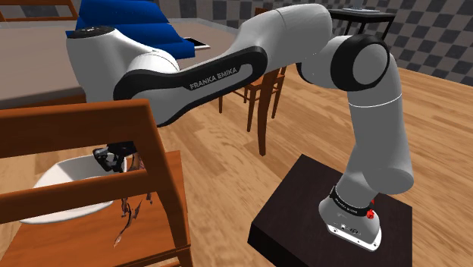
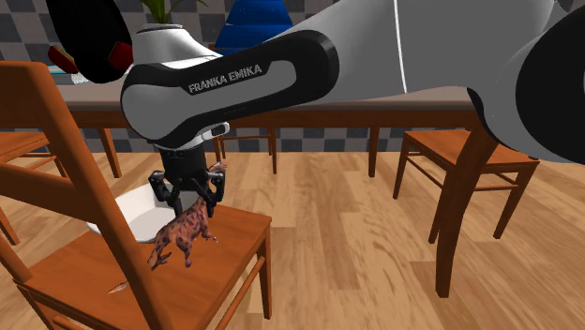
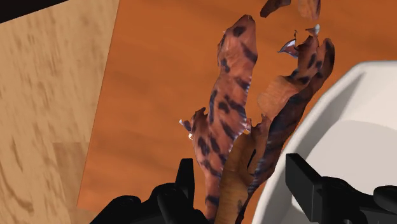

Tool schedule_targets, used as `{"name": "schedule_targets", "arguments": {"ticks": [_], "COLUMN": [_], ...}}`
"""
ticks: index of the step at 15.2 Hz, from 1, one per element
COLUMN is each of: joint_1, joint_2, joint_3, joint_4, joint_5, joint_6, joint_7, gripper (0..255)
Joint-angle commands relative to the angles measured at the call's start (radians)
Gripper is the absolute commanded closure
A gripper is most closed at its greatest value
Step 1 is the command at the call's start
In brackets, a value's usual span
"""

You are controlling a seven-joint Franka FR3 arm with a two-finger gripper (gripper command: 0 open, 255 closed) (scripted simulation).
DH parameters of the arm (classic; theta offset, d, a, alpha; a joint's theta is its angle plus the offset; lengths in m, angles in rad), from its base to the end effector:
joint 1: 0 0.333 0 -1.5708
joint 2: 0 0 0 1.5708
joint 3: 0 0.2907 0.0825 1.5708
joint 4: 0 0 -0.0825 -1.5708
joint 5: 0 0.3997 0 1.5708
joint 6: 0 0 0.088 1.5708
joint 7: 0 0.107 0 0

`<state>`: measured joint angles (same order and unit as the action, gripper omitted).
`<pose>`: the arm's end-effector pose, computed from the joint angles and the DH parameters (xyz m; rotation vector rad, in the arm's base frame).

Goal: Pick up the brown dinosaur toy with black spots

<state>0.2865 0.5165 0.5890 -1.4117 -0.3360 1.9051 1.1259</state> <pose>0.5174 0.4744 0.4200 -3.0913 0.3409 -0.1119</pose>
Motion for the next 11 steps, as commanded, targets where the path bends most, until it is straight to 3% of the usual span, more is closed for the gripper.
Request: {"name": "schedule_targets", "arguments": {"ticks": [1, 11], "joint_1": [0.0, 0.01], "joint_2": [0.0, -0.008], "joint_3": [0.0, 0.006], "joint_4": [-0.001, 0.084], "joint_5": [0.0, 0.01], "joint_6": [0.0, -0.09], "joint_7": [0.0, -0.014], "gripper": [255, 255]}}
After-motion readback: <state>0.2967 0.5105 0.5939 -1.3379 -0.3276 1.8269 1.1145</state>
